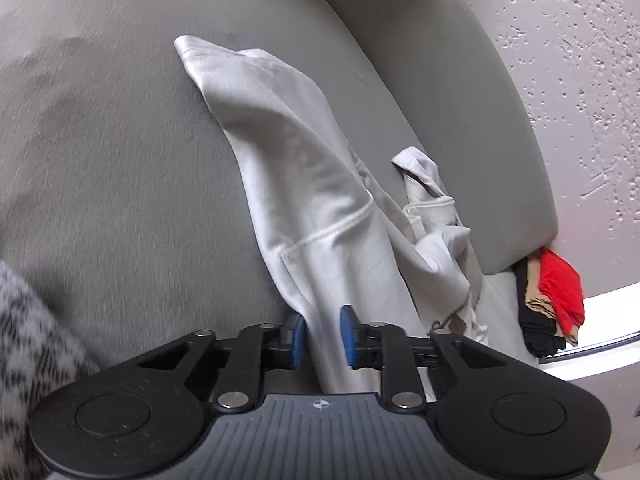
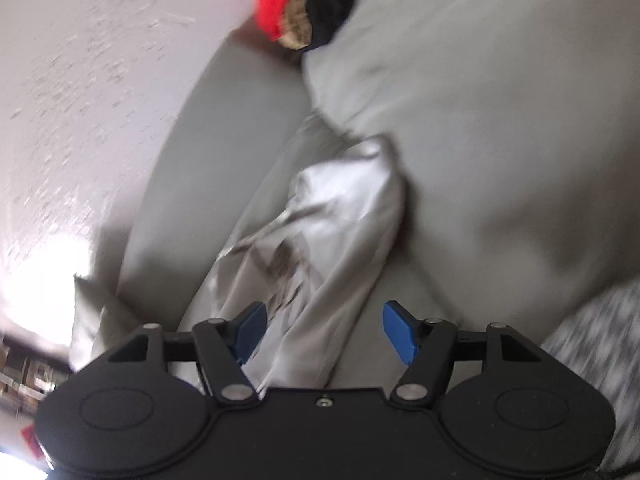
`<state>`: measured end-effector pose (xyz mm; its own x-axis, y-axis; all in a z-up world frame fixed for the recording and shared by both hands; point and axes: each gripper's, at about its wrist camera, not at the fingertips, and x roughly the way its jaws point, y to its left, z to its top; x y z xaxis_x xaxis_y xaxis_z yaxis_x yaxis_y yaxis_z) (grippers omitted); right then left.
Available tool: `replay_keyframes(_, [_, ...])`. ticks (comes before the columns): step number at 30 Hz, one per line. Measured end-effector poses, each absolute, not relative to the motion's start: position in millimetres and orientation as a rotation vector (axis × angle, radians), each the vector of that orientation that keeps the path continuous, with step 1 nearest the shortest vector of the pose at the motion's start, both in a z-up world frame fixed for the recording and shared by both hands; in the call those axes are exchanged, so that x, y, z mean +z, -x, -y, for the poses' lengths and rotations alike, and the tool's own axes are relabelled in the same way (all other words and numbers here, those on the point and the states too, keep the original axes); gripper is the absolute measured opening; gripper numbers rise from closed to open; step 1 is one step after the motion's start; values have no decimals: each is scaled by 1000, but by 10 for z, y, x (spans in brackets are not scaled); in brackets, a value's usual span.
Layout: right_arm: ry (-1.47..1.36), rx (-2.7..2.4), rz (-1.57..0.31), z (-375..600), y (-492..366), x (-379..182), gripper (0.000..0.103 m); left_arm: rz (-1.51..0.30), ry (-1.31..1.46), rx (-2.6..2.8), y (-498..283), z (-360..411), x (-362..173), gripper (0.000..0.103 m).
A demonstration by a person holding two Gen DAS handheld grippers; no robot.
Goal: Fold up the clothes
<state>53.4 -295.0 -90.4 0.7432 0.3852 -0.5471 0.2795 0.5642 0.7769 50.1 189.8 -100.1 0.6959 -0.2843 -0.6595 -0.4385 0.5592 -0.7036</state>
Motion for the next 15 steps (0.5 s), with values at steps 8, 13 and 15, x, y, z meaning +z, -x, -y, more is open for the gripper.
replay_keyframes(8, [-1038, 39, -889, 3128, -969, -1196, 54, -847, 927, 125, -553, -1878, -972, 4])
replay_keyframes(13, [-926, 101, -934, 2974, -964, -1157, 45, -842, 896, 116, -561, -1866, -984, 5])
replay_keyframes(15, [-920, 119, -937, 2887, -935, -1158, 37, -841, 868, 119, -583, -1828, -981, 5])
